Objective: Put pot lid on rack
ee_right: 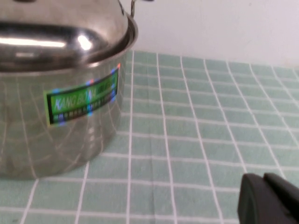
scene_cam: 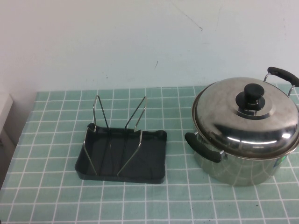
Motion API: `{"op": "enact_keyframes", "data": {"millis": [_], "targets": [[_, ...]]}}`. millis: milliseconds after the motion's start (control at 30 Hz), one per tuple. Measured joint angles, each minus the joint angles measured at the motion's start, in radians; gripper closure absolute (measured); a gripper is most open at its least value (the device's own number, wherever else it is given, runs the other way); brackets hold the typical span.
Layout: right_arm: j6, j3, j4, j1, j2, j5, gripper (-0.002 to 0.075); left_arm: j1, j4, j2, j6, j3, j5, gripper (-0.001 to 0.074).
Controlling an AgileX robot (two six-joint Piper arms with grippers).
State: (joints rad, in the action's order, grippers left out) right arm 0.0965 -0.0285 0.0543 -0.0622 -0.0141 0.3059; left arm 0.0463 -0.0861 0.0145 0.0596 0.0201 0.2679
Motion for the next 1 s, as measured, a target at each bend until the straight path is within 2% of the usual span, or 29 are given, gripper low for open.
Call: {"op": "enact_keyframes", "data": {"millis": [167, 467, 667, 767, 867, 1000], "targets": [[0.0, 0.0, 0.006, 0.0, 0.0, -0.219, 0.0727, 0.0, 0.004, 0.0, 0.0, 0.0, -0.228, 0.0738], [0.027, 0.0, -0.038, 0.0, 0.0, -0.791, 0.0727, 0.0, 0.003, 0.0, 0.0, 0.0, -0.729, 0.0738], [0.183, 0.0, -0.159, 0.0, 0.0, -0.932, 0.0727, 0.0, -0.059, 0.0, 0.038, 0.0, -0.837, 0.0738], [0.195, 0.06, -0.174, 0.0, 0.0, -0.807, 0.0727, 0.0, -0.067, 0.0, 0.128, 0.0, -0.858, 0.0738], [0.201, 0.214, -0.175, 0.0, 0.005, -0.529, 0.0727, 0.0, -0.071, 0.0, 0.235, 0.0, -0.903, 0.0738], [0.214, 0.415, -0.15, 0.0, 0.102, -0.319, 0.0727, 0.0, -0.065, 0.0, 0.241, 0.0, -0.932, 0.0738]]}}
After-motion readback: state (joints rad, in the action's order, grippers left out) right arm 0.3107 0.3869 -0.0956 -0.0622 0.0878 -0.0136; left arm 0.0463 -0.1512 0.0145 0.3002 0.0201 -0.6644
